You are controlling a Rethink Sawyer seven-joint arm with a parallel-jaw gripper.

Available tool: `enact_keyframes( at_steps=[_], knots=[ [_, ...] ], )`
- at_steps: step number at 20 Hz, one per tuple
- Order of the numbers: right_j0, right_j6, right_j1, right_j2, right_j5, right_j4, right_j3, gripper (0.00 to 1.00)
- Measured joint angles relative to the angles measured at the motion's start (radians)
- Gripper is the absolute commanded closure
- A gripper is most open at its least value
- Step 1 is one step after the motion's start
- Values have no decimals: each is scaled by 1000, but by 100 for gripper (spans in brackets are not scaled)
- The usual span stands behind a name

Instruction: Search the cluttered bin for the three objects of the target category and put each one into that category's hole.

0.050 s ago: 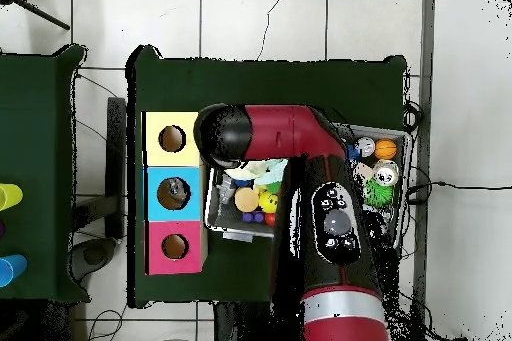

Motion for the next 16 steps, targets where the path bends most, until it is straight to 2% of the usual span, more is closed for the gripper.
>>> enact_keyframes(
  at_steps=[6,16],
  knots=[
    [45,0,-52,-41,69,6,-7,100],
    [105,0,-125,-123,83,36,-7,100]
  ],
)
